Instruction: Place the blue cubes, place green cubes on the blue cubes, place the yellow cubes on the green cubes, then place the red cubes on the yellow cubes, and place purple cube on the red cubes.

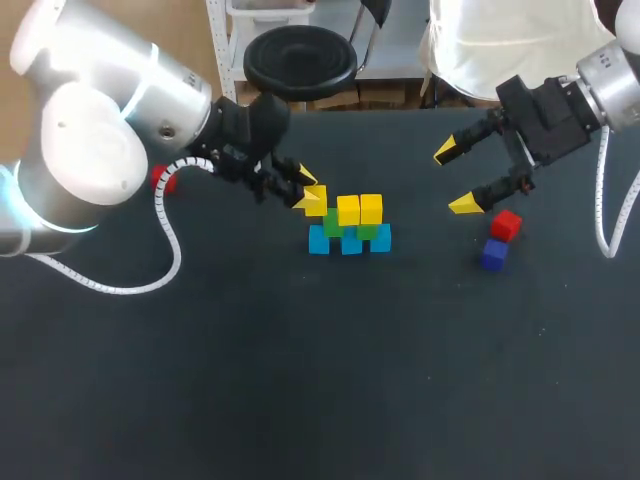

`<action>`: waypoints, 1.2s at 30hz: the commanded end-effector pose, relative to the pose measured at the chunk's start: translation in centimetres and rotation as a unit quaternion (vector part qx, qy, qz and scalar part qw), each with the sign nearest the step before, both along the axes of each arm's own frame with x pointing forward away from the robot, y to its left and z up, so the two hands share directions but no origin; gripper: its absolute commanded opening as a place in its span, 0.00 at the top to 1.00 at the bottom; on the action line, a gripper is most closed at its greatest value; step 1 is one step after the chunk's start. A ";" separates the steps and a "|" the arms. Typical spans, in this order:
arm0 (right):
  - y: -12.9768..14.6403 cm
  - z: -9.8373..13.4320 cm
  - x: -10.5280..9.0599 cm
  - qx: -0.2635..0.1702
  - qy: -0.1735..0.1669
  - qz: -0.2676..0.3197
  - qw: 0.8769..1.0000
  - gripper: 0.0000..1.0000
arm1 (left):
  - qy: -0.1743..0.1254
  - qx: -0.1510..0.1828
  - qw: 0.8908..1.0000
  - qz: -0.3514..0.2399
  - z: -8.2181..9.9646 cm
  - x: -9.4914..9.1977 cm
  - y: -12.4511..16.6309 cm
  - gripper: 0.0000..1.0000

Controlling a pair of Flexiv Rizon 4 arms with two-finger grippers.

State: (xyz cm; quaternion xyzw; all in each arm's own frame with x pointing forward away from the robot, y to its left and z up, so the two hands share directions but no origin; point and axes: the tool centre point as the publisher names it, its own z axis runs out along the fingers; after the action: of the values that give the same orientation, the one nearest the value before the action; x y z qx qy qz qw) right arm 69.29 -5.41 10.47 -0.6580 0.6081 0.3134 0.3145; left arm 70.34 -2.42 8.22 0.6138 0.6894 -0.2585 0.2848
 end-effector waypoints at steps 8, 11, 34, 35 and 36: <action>0.0 0.0 0.0 0.001 0.000 0.000 1.000 0.00 | 0.006 -0.004 1.000 -0.006 -0.4 -0.2 -0.8 1.00; 0.0 0.0 0.0 0.001 0.000 0.000 1.000 0.00 | 0.006 -0.006 1.000 -0.006 -0.4 -0.2 -0.9 1.00; 0.0 0.0 0.0 0.001 0.000 0.000 1.000 0.00 | 0.013 -0.011 1.000 -0.007 -0.8 -0.2 -1.6 1.00; 0.0 0.0 0.0 0.001 0.000 0.000 1.000 0.00 | 0.013 -0.010 1.000 -0.007 -0.8 -0.2 -1.6 1.00; 0.0 0.0 0.0 0.001 0.000 0.000 1.000 0.00 | 0.013 -0.010 1.000 -0.006 -0.8 -0.2 -1.6 1.00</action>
State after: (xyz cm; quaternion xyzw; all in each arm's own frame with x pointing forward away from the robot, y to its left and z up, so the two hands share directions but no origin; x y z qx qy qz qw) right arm 69.29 -5.41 10.47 -0.6580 0.6081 0.3134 0.3146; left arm 69.96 -3.97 7.49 0.6115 0.6865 -0.2751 0.2813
